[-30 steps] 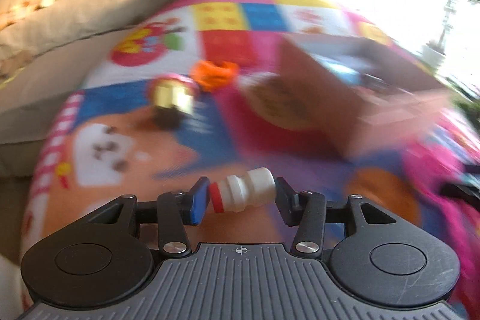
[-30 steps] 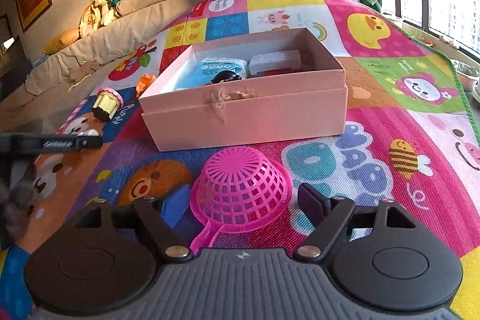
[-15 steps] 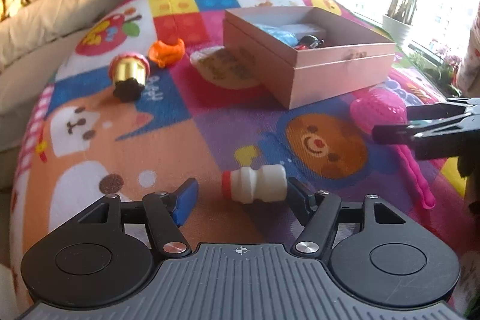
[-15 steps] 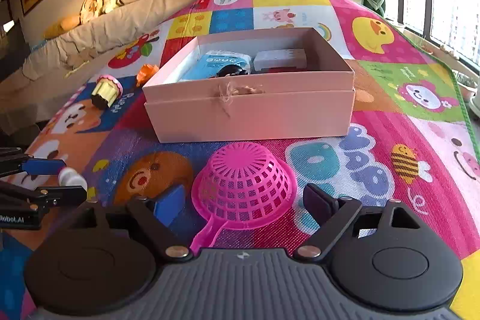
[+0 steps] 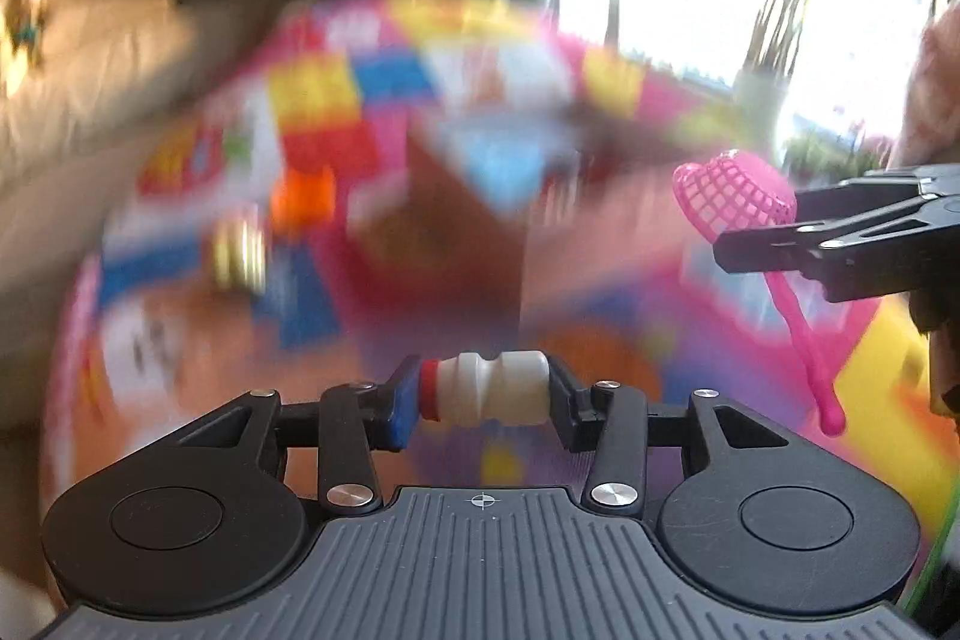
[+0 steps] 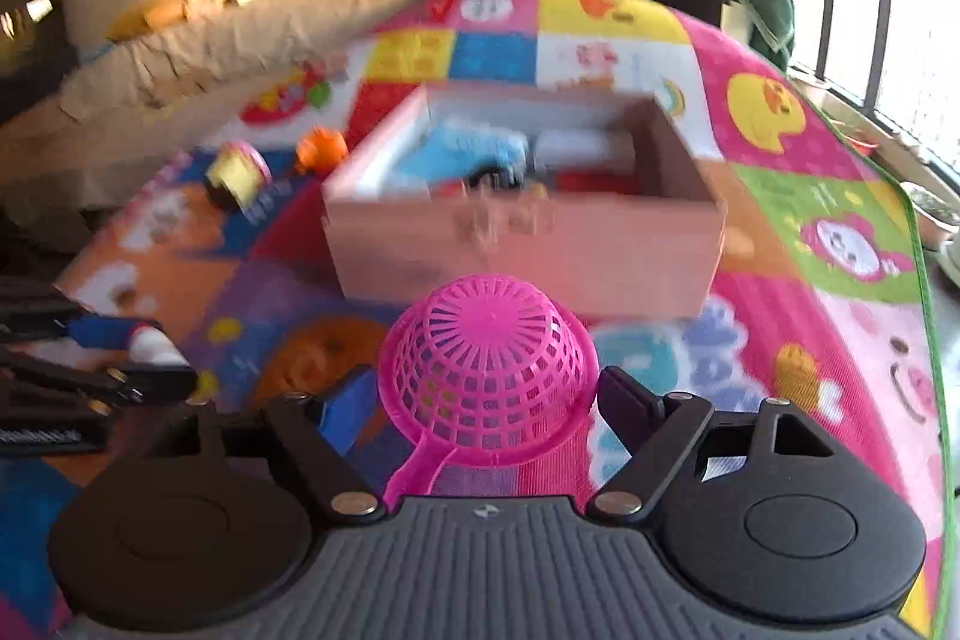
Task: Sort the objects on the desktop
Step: 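Lift pink basket with right while left grasps white bottle and drops it in box, then lower pink basket into pink box and open right gripper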
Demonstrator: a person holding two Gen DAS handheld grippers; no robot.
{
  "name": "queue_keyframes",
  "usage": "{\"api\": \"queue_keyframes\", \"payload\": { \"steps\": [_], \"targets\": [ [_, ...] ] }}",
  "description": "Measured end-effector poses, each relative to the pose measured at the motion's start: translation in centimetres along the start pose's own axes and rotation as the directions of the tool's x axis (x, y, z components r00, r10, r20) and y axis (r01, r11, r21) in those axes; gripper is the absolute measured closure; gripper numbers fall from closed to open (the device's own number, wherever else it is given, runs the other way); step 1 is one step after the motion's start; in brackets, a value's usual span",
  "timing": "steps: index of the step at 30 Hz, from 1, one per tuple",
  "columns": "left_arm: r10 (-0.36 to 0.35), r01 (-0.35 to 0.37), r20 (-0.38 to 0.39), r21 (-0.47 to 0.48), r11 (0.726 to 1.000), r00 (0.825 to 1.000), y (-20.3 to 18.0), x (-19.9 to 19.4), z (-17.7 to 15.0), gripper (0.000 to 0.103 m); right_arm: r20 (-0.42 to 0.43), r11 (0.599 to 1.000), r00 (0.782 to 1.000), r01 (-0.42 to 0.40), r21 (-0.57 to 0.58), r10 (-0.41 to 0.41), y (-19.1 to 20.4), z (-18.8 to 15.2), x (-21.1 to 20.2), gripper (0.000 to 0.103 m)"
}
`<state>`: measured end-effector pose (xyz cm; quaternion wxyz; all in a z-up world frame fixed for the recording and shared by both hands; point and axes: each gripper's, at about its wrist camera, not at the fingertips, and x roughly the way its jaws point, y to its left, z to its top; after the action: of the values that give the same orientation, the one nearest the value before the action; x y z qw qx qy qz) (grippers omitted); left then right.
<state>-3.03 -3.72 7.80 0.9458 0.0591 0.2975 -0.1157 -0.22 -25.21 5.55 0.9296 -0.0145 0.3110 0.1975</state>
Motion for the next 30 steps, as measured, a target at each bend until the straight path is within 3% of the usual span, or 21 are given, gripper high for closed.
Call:
{"api": "queue_keyframes", "payload": {
  "steps": [2,5,10,12,15,16,20,22,26,30],
  "targets": [
    [0.012,-0.016,0.119,0.035,0.999,0.993,-0.3,-1.3,3.4,0.055,0.102,1.0,0.995,-0.022,0.002,0.022,-0.6,2.6,-2.9,0.022],
    [0.009,-0.025,0.235,0.065,0.998,0.972,-0.6,-1.4,8.0,0.054,0.284,0.999,0.959,0.013,-0.034,-0.003,-0.9,6.1,-7.4,0.022],
    [-0.027,0.019,0.224,0.038,0.999,0.974,-1.3,4.0,12.5,0.072,0.428,0.99,0.899,0.126,-0.062,-0.088,-2.0,9.7,-9.8,0.022],
    [-0.058,0.059,0.19,0.0,0.998,0.98,-1.4,6.6,13.3,0.072,0.426,0.988,0.896,0.15,-0.031,-0.123,-2.9,10.4,-9.2,0.022],
    [-0.064,0.071,0.141,-0.047,0.996,0.988,-1.1,9.9,13.2,0.068,0.372,0.989,0.918,0.145,0.012,-0.139,-4.3,10.8,-6.6,0.022],
    [-0.057,0.068,0.132,-0.074,0.995,0.99,-0.6,10.3,12.8,0.061,0.356,0.989,0.923,0.147,0.022,-0.145,-4.7,10.8,-5.6,0.022],
    [-0.03,0.041,0.083,-0.142,0.989,0.996,2.4,10.2,9.8,0.046,0.278,0.99,0.95,0.128,0.058,-0.139,-6.0,10.5,-1.8,0.022],
    [0.001,0.004,0.038,-0.139,0.99,0.999,3.3,9.7,7.6,0.032,0.258,0.989,0.956,0.133,0.058,-0.143,-6.3,10.6,-0.3,0.022],
    [-0.006,-0.001,-0.045,-0.144,0.99,0.999,4.3,9.1,3.1,0.026,0.23,0.986,0.959,0.164,0.024,-0.165,-5.8,11.7,3.5,0.022],
    [0.03,-0.037,-0.062,-0.118,0.992,0.998,4.8,8.2,-0.3,0.013,0.163,0.978,0.966,0.207,-0.034,-0.199,-4.4,12.9,8.6,0.022]
  ]
}}
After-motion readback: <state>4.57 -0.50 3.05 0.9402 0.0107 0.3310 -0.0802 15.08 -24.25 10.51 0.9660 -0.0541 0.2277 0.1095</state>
